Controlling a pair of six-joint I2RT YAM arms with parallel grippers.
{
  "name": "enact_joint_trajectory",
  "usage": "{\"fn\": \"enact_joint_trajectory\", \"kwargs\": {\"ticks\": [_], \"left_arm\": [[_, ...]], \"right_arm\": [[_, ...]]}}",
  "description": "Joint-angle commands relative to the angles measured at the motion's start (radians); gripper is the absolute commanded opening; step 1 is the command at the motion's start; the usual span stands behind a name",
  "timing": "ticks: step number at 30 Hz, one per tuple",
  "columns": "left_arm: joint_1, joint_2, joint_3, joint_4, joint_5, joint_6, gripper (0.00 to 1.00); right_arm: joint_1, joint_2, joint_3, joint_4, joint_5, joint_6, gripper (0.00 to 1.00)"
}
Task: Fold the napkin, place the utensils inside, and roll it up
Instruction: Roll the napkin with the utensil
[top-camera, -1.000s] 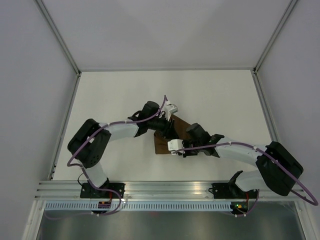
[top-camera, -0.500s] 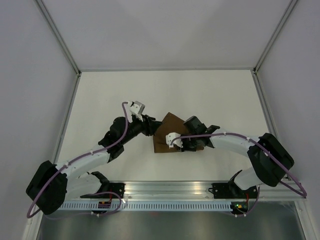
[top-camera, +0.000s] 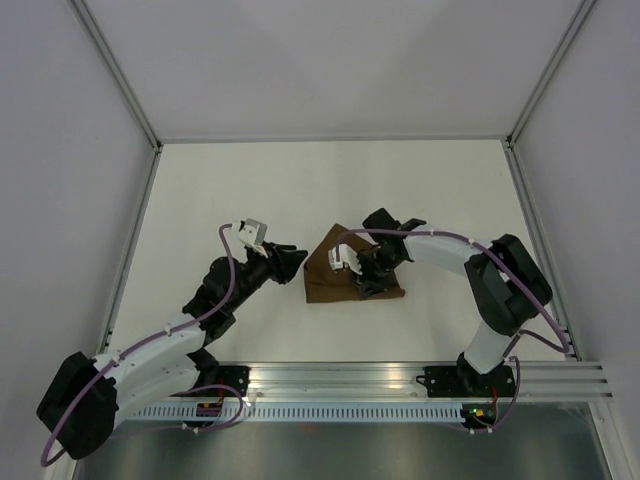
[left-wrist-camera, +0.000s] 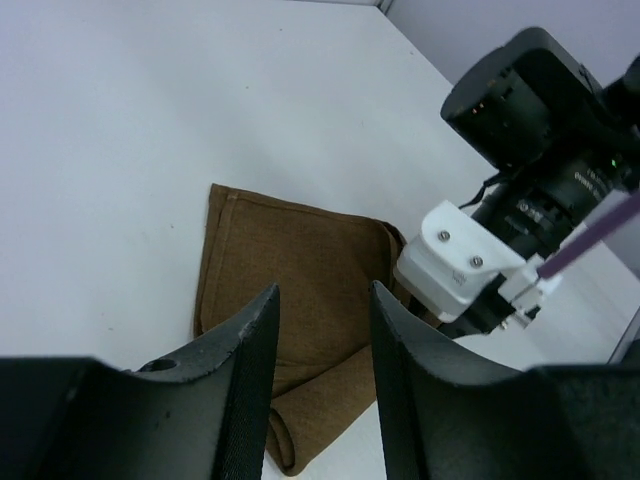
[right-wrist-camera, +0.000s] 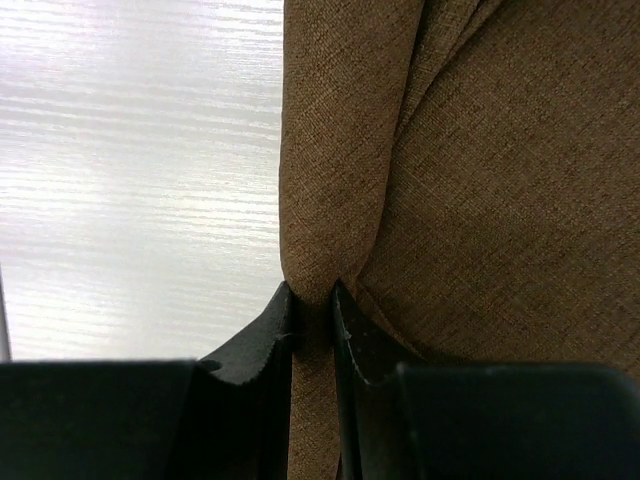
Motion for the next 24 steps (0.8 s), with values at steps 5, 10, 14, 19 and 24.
{"fn": "enact_joint_trajectory", "kwargs": {"ticks": [5,10,14,19,24], "left_arm": [[-0.112,0.096,0.072,-0.063,-0.04,0.234,0.56],[-0.282,0.239,0.153,-0.123,-0.149,0.385,0.63],[-0.373,0.412,0.253,-0.206,-0.186,0.489,0.68],[-0.432,0.613,0.373,-0.258,-0.211,0.569,0.71],[-0.435,0.712,0.439,-0.235,-0.232,0.638,0.77]], "right_arm": [[-0.076,0.242,0.129,-0.301,0.017,-0.128,0.03],[-0.087,0.333,0.213,-0.342,0.018,-0.121,0.03],[-0.096,0.397,0.278,-0.373,0.027,-0.108,0.03],[-0.104,0.446,0.327,-0.39,0.041,-0.094,0.03],[-0.11,0.474,0.352,-0.398,0.046,-0.085,0.03]]}}
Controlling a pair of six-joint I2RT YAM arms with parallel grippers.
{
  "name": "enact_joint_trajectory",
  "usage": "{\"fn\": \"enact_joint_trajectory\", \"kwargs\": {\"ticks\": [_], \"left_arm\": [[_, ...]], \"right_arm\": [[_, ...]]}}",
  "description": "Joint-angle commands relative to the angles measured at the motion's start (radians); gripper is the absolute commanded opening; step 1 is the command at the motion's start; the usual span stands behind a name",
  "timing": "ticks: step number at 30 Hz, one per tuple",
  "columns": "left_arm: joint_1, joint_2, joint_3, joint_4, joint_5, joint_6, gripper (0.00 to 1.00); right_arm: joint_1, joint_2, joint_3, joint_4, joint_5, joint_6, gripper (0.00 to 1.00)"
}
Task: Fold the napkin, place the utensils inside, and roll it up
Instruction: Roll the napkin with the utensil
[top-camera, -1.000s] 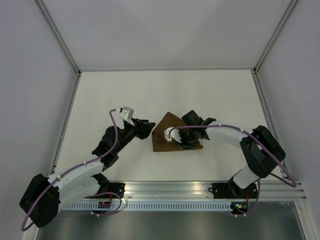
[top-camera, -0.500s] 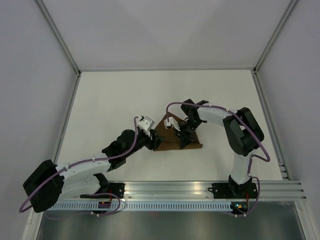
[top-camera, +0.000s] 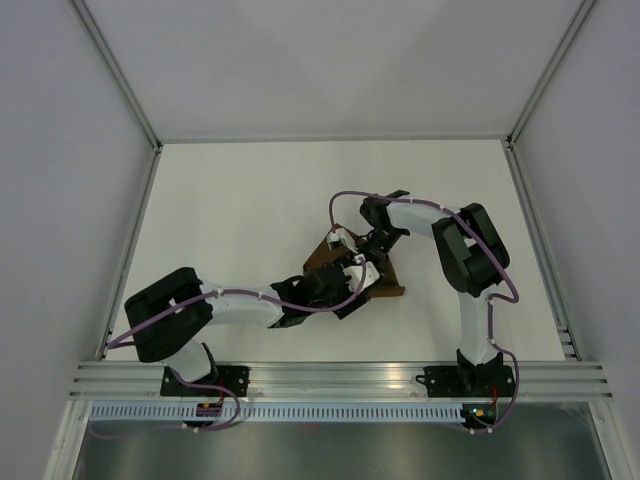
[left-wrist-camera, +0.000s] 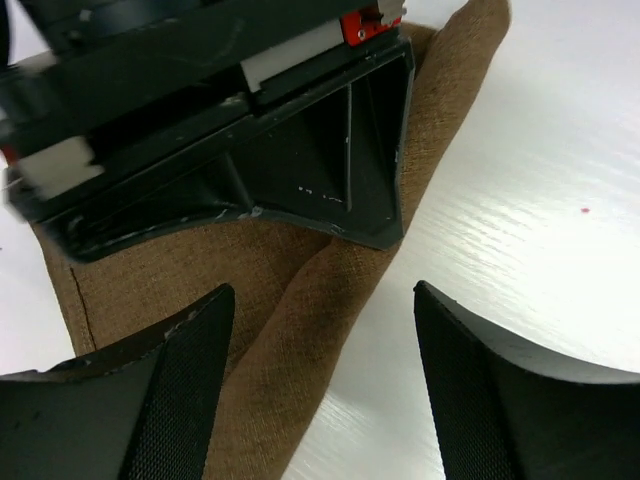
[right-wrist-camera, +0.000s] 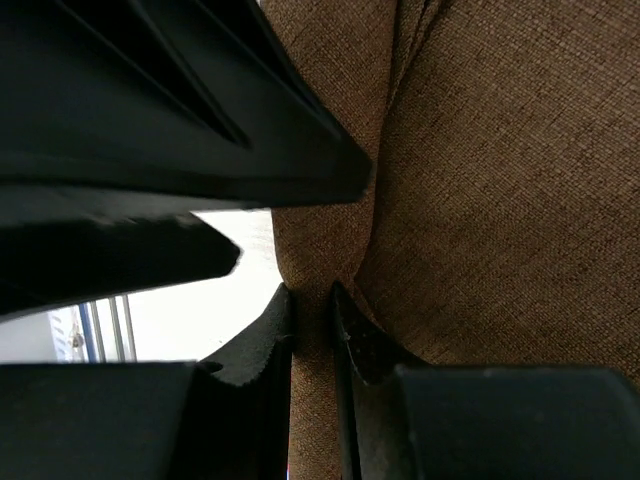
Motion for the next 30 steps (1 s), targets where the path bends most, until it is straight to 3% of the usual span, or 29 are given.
{"fn": "enact_joint_trajectory", "kwargs": {"ticks": [1,7,10,13,16,17,19,21,22,23,26,30], "left_arm": [[-0.002,0.051,0.072,-0.007,-0.044,0.112,0.78],[-0.017,0.142,0.134,-0.037,-0.049,0.165,0.77],[-0.023,0.171,0.145,-0.043,-0.053,0.198,0.72],[-0.023,0.192,0.145,-0.045,-0.056,0.204,0.64],[-0.022,0.217,0.145,-0.046,-0.041,0.195,0.49],[-0.022,0.224,0.146,-0.049,-0.035,0.187,0.4],[-0.022,0.244,0.149,-0.057,-0.029,0.169,0.31],[-0.02,0.252,0.146,-0.059,-0.023,0.152,0.17],[-0.022,0.254,0.142,-0.056,-0.016,0.13,0.05],[-0.022,0.254,0.131,-0.051,-0.015,0.118,0.02],[-0.019,0.243,0.111,-0.028,0.002,0.075,0.02],[-0.016,0.229,0.065,0.015,0.014,0.032,0.02]], "right_arm": [[-0.006,0.11,-0.034,0.051,0.232,-0.04,0.03],[-0.016,0.152,0.009,0.027,0.229,-0.028,0.03],[-0.023,0.167,0.027,0.015,0.228,-0.026,0.04],[-0.031,0.175,0.041,0.005,0.225,-0.028,0.04],[-0.036,0.179,0.05,-0.001,0.22,-0.026,0.05],[-0.036,0.18,0.052,-0.001,0.217,-0.025,0.06],[-0.043,0.18,0.055,-0.002,0.202,-0.023,0.1],[-0.046,0.17,0.053,-0.005,0.171,-0.022,0.21],[-0.052,0.164,0.053,-0.007,0.157,-0.02,0.25],[-0.057,0.149,0.05,-0.007,0.14,-0.02,0.32],[-0.071,0.114,0.041,-0.007,0.082,-0.014,0.43],[-0.133,0.028,0.058,-0.007,-0.024,0.006,0.48]]}}
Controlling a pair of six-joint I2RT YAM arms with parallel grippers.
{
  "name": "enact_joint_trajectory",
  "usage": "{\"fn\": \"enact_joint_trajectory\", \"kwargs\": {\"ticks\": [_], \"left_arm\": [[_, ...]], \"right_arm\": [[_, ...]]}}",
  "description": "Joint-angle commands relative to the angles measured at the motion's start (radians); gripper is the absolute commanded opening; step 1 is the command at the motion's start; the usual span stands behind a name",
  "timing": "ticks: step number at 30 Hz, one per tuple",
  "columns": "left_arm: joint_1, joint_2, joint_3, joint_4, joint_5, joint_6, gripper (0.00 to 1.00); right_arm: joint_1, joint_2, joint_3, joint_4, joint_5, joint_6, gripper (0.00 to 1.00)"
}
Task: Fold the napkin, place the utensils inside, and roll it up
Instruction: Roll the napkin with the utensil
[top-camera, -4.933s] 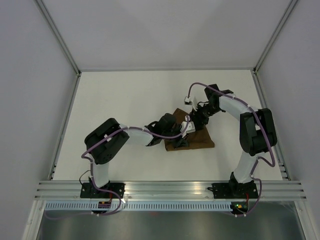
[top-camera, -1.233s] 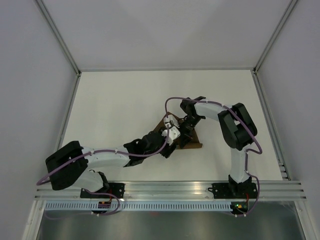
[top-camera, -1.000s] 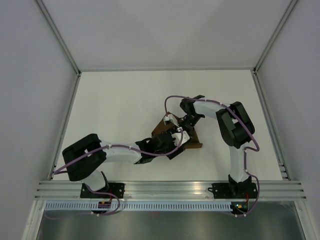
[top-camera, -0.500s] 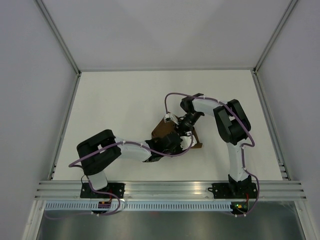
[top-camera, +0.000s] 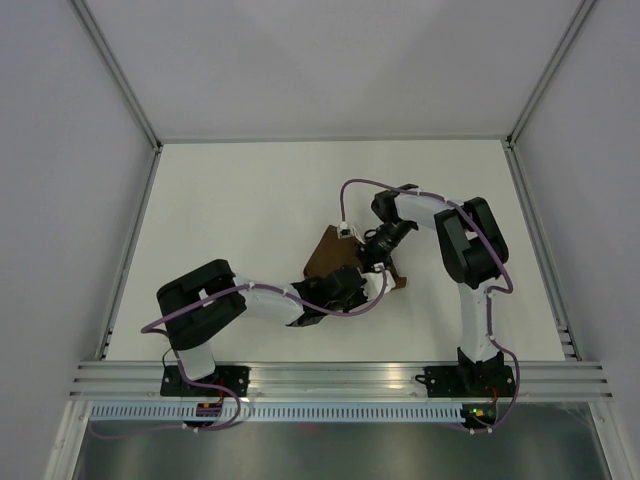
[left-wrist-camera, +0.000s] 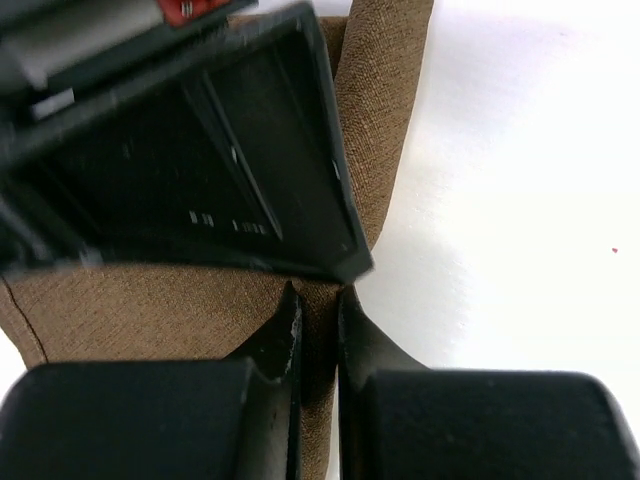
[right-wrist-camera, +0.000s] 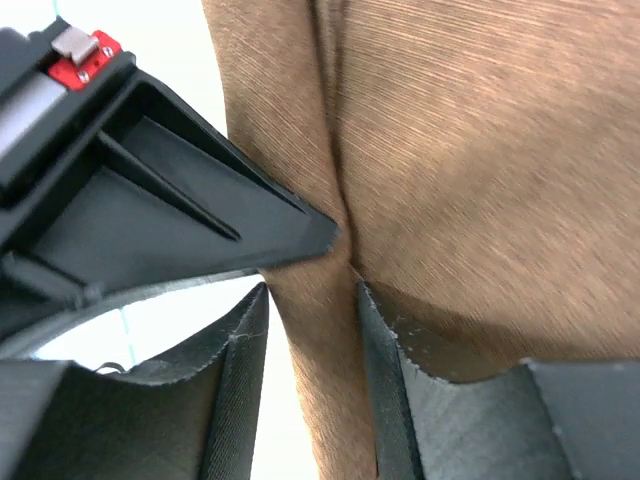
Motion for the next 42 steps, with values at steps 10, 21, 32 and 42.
{"fn": "enact_joint_trajectory", "kwargs": {"ticks": [10,21,32,42], "left_arm": [[0.014,0.038,-0.08,0.021,0.067,-0.131,0.02],[0.046,0.056,-0.098,0.029,0.165,-0.287,0.02],[0.124,0.067,-0.179,0.079,0.427,-0.492,0.02],[0.229,0.174,-0.189,0.116,0.708,-0.611,0.02]], "right_arm": [[-0.207,-0.156,0.027,0.082,-0.094,-0.008,0.5],[-0.308,-0.459,-0.25,0.329,-0.067,-0.001,0.48],[-0.233,-0.885,-0.624,0.63,0.045,-0.048,0.55],[0.099,-1.078,-0.949,0.954,0.383,-0.033,0.61]]}}
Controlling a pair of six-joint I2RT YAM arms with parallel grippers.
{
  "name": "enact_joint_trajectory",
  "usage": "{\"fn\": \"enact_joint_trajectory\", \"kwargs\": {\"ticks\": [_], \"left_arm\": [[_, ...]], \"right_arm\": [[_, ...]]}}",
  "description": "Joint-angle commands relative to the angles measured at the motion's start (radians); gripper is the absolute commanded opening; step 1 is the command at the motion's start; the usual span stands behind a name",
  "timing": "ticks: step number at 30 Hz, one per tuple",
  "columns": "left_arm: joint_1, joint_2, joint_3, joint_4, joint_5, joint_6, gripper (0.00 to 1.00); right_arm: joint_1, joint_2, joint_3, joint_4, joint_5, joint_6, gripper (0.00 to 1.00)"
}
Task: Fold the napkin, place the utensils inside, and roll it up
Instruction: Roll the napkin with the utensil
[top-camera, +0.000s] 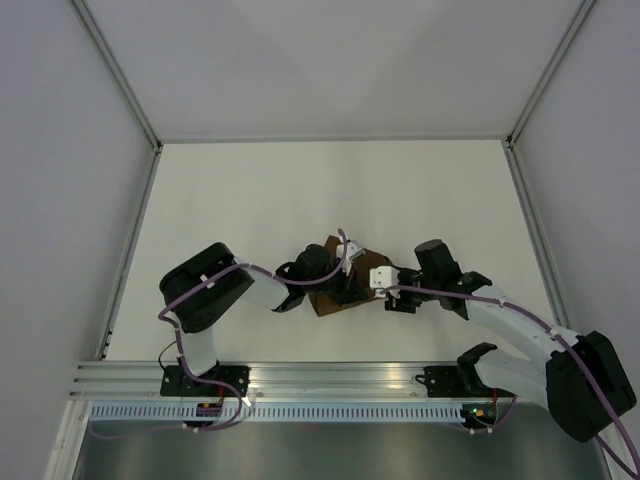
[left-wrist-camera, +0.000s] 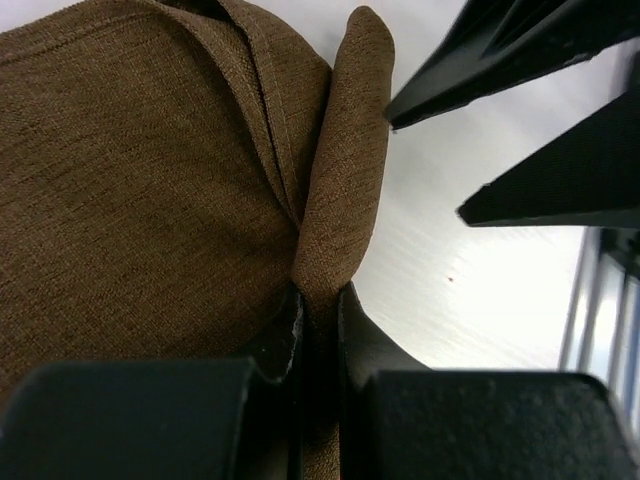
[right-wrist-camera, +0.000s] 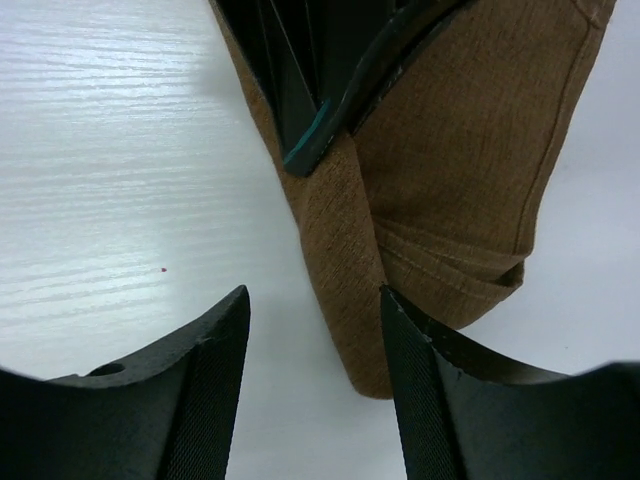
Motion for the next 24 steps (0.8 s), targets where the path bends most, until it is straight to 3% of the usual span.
{"fn": "enact_joint_trajectory", "kwargs": {"ticks": [1,17,23,24], "left_arm": [[0.007,0.126,-0.063,-0.21,0.187,-0.099,0.02],[0.084,0.238,-0.04,-0.175,0.361,-0.171,0.02],[0.087,0.249,-0.022,-0.181,0.414,-0.168,0.02],[0.089,0.247,-0.02,-0.186,0.424,-0.167,0.02]], "right_arm": [[0.06,-0.037,-0.028,0.162,0.107,-0.022,0.61],[0.305,0.074,-0.118,0.243,0.262,-0.029,0.6],[0.316,0.138,-0.114,0.268,0.297,-0.027,0.51],[0.314,0.143,-0.115,0.263,0.297,-0.029,0.44]]}}
